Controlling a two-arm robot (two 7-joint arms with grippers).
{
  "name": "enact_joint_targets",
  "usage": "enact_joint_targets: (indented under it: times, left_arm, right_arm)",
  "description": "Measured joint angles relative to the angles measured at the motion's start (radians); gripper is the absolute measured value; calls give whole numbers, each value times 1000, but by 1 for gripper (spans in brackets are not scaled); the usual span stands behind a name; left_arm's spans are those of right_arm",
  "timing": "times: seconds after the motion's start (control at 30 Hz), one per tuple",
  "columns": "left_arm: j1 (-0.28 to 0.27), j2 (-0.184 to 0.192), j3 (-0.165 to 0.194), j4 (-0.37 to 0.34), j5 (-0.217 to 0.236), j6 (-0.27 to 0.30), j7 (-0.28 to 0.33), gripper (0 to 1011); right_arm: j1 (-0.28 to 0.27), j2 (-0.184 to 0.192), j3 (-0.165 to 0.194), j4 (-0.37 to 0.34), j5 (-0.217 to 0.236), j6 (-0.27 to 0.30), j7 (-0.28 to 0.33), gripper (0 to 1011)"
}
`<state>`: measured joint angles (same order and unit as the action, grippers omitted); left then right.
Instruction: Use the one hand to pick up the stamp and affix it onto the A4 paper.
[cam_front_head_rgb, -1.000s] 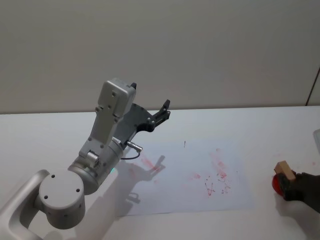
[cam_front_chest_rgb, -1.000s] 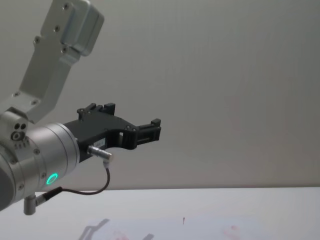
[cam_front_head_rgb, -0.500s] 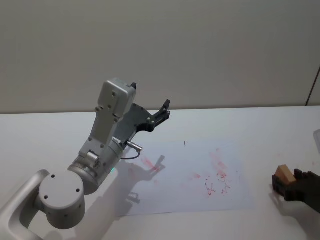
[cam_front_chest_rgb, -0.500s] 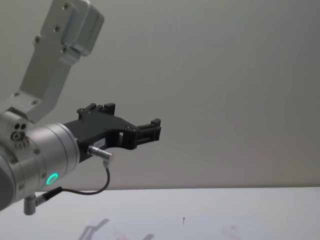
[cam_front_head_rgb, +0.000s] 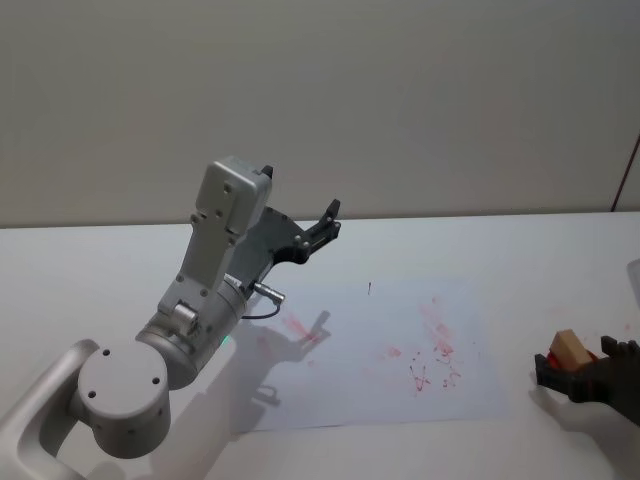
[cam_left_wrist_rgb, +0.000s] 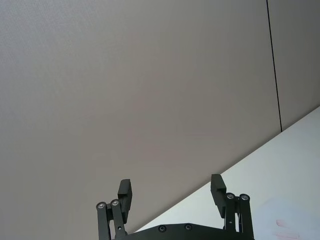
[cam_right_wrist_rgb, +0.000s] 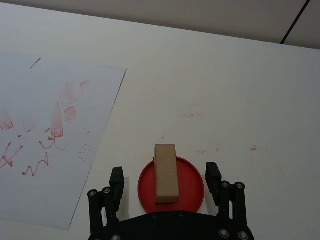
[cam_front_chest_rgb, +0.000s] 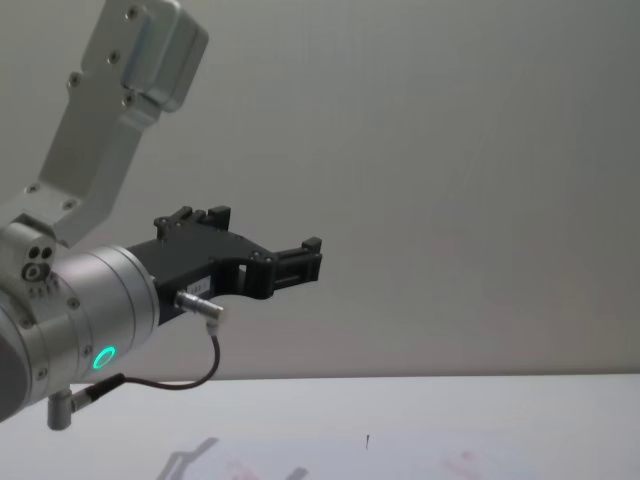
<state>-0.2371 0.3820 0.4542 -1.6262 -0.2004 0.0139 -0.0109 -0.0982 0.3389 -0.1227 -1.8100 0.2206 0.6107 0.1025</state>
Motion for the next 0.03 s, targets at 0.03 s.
enact_joint_targets:
  times: [0.03]
  left_arm:
    - [0,0,0,0,0,0,0,1001]
  right_arm:
    - [0,0,0,0,0,0,0,1001]
